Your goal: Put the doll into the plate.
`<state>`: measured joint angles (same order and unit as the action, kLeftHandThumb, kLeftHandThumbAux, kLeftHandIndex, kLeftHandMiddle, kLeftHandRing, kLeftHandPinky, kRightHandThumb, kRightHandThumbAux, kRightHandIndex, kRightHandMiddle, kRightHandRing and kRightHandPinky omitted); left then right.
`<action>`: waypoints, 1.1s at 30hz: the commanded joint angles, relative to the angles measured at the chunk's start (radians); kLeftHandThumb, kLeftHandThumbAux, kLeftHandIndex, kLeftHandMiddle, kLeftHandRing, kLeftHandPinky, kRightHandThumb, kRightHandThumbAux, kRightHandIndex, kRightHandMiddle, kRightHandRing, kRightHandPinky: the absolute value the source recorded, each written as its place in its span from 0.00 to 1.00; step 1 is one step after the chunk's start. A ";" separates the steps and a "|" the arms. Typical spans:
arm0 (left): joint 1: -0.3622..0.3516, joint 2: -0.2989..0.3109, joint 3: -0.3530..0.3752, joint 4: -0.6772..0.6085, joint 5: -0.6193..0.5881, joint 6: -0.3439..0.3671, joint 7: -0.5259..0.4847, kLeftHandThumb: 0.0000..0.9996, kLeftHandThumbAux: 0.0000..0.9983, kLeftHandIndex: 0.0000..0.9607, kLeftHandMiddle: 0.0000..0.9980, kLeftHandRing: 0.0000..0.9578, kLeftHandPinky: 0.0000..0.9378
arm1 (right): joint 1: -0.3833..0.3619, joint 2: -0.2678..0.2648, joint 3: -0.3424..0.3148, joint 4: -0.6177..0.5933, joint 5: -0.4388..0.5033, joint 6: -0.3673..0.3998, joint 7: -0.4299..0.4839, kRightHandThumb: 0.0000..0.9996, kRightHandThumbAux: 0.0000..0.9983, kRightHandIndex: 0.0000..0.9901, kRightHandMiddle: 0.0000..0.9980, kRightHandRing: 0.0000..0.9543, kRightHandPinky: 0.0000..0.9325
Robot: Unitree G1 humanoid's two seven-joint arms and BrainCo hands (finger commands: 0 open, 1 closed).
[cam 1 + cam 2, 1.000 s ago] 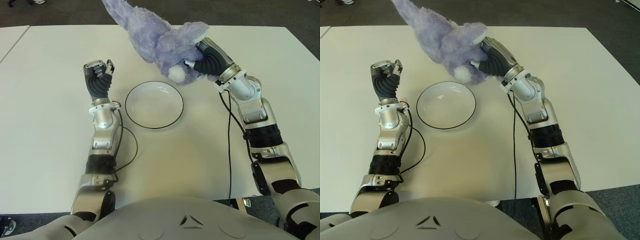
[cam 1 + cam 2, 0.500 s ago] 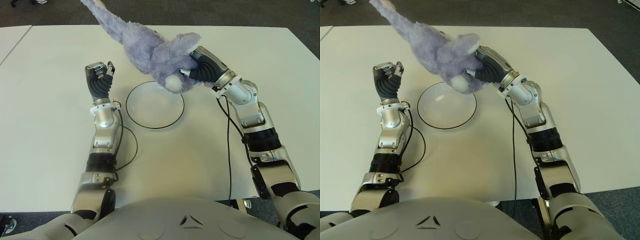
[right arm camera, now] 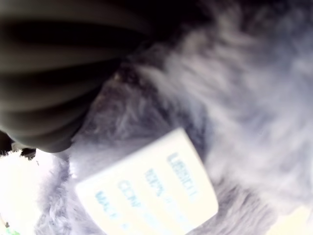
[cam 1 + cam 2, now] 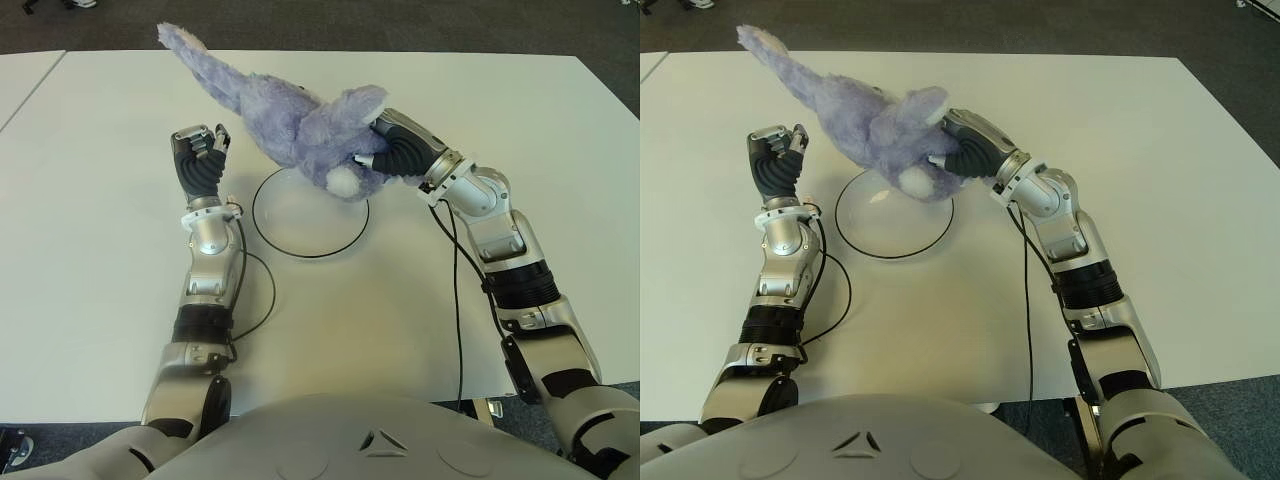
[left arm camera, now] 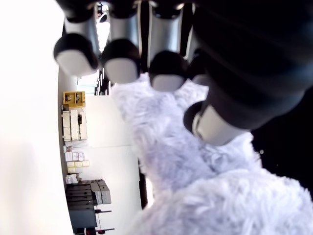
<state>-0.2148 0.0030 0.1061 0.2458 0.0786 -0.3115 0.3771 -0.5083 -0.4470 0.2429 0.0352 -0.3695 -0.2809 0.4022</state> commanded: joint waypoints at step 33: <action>0.150 -0.032 0.026 0.074 -0.007 0.014 -0.017 0.50 0.77 0.87 0.90 0.94 0.96 | 0.065 -0.066 0.058 -0.095 -0.033 0.156 0.194 0.85 0.68 0.40 0.54 0.88 0.85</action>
<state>-0.2158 0.0035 0.1327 0.2480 0.0703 -0.3128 0.3626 -0.4713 -0.4980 0.2867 -0.0561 -0.3955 -0.1534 0.5678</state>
